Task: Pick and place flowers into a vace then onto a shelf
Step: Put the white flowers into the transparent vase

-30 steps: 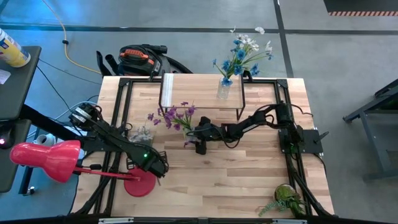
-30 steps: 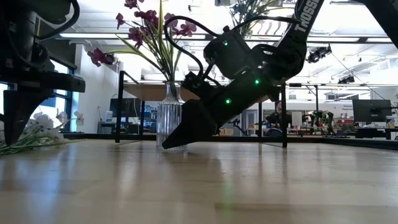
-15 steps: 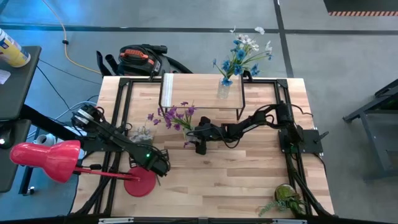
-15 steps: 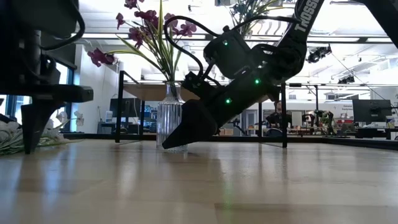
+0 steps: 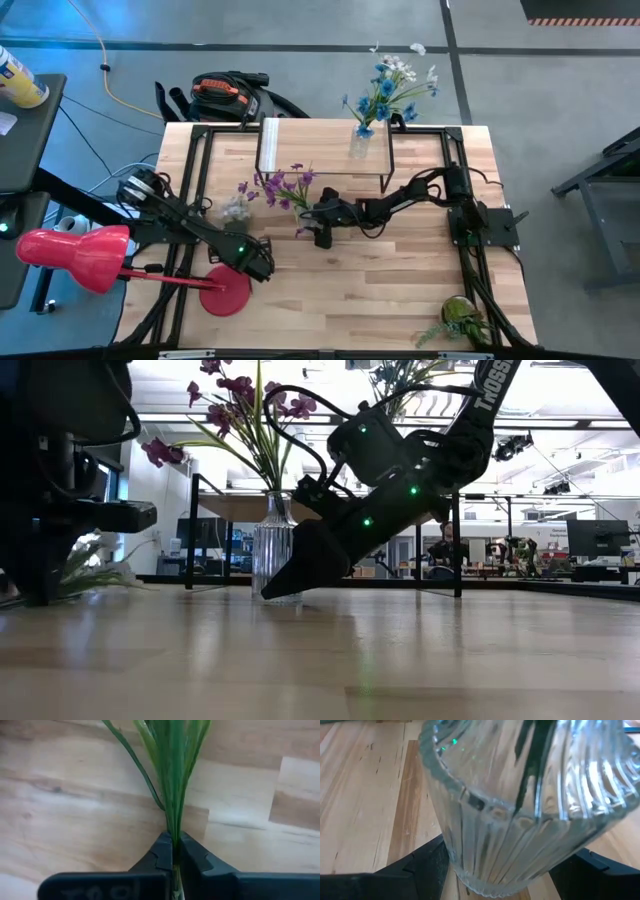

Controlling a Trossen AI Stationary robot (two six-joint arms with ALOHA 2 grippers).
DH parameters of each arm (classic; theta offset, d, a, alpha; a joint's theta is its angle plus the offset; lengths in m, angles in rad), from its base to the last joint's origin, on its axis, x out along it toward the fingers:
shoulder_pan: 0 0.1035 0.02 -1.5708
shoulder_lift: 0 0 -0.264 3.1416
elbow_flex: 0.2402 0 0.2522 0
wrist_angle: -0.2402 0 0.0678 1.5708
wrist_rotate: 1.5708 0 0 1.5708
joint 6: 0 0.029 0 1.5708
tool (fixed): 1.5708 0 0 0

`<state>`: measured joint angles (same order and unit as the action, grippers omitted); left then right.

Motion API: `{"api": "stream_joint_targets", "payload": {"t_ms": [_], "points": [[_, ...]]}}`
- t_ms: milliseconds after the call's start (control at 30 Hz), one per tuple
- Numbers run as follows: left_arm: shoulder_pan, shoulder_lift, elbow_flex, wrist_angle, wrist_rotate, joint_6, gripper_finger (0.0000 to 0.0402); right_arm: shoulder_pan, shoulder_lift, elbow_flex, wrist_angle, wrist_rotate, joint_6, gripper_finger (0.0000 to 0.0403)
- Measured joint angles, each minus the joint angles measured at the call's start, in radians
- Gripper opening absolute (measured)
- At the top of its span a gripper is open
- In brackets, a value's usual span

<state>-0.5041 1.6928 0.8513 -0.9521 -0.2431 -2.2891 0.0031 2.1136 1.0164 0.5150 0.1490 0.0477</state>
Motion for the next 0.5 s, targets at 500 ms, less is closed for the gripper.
{"api": "stream_joint_targets", "payload": {"t_ms": [500], "points": [[-0.085,-0.003,0.491,-0.465,-0.583,0.0,0.0043,0.063,0.0,0.0,0.011,0.06,0.105,0.0276]]}}
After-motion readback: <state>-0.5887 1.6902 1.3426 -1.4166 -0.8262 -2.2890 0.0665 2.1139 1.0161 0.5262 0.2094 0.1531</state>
